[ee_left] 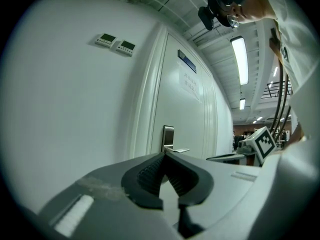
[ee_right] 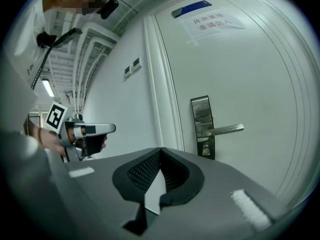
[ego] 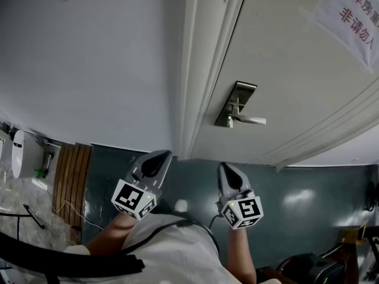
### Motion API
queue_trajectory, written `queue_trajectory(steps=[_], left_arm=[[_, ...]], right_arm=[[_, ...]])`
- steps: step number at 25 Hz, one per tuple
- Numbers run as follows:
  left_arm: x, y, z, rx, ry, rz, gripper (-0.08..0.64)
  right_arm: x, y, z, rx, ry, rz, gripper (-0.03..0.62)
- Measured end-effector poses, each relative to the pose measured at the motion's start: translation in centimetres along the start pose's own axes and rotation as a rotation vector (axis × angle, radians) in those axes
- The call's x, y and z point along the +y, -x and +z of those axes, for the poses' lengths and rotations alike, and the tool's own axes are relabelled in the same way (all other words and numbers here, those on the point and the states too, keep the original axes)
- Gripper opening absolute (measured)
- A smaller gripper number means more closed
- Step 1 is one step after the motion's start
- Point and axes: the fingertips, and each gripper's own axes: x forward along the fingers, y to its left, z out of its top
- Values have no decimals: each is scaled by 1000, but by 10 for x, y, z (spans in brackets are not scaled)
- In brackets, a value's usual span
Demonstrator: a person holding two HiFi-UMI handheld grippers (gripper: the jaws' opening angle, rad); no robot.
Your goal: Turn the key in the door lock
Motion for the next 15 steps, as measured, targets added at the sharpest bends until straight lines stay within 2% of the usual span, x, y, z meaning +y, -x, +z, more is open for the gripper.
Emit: queue_trajectory(steps=[4,7,11,15], left_arm=[[1,-6,-1,6,1,-7,3],[5,-11,-2,10,4,-20,3],[10,-24,-1,17,10,-49,3],[14,-37,2,25,8,-90,3]], right_arm=[[-23,-16,-14,31,70,-58,8],[-43,-30,-19,34,70,-112,9],[-71,-53,-21,-8,-64,-140,9],[-99,-78,-30,-16,-151,-171,9]])
